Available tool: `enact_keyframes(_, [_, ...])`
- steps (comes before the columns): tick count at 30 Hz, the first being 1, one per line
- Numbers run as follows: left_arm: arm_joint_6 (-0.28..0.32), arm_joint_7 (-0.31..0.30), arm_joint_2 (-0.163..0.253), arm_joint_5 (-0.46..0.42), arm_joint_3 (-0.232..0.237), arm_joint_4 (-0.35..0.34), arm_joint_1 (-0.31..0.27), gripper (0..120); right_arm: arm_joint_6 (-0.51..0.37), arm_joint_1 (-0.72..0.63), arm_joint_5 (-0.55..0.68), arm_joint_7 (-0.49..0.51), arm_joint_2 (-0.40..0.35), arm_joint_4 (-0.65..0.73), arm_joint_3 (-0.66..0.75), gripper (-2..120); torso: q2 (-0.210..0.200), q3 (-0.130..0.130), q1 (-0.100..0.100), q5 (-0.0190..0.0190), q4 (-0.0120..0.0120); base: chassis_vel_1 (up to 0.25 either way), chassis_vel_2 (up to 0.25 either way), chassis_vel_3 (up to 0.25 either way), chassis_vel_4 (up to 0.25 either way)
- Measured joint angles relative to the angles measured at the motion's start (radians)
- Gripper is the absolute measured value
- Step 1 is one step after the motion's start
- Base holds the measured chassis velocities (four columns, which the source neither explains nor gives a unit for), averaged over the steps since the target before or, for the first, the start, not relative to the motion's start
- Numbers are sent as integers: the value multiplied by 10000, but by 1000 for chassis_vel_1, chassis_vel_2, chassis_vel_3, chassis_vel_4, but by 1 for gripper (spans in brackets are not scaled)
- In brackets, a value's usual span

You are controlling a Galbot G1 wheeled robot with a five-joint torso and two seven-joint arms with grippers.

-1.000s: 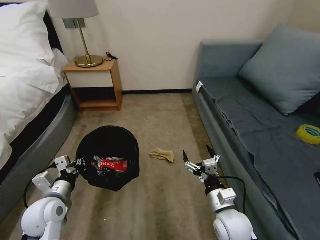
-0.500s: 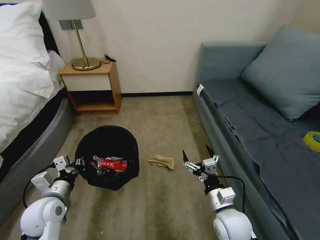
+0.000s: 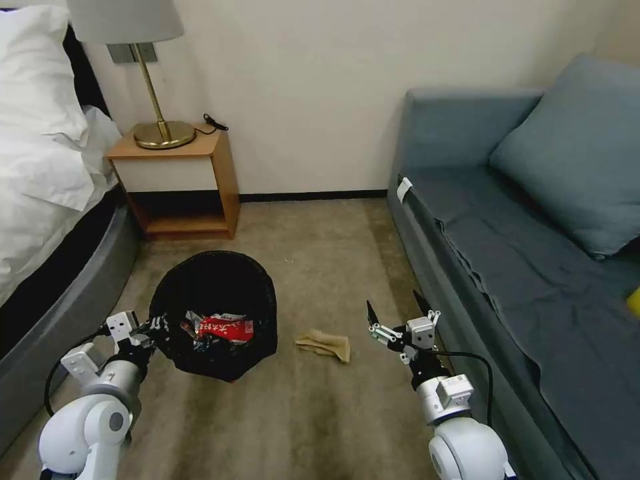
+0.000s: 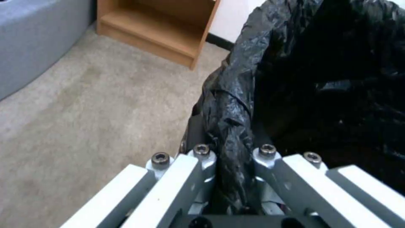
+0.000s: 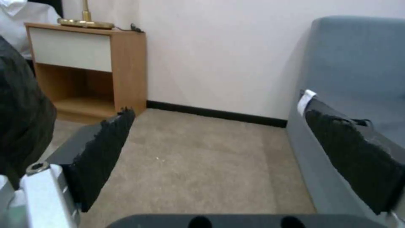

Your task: Pick up the trash bin, then pick up the garbage on the floor and place it into the trash bin.

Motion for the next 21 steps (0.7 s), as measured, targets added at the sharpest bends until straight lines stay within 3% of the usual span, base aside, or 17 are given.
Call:
enact_keyframes(12, [9,133,39,76,-218,197,74,4,-109,1218,870,37,-888,-970,-1141,100,-1,1,1,1,1,-98,99,101,-92])
enact_keyframes(14, [9,166,49,74,-267,212,87,4,-295,1882,1316,48,-1670,-1373,-1691,100,0,0,0,1,1,0,0,0,0])
enact_keyframes(15, [9,166,49,74,-267,212,87,4,-295,1882,1316,48,-1670,-1373,-1691,100,0,0,0,1,1,0,0,0,0])
enact_keyframes(18, [10,260,41,76,-326,222,120,4,-630,2904,2318,44,-3006,-1830,-2571,100,0,-1,0,0,0,0,0,0,0])
enact_keyframes(21, [8,316,24,72,-352,226,144,4,-702,3485,2799,-7,-3494,-2093,-3052,100,0,-1,0,-2,-1,0,0,0,0])
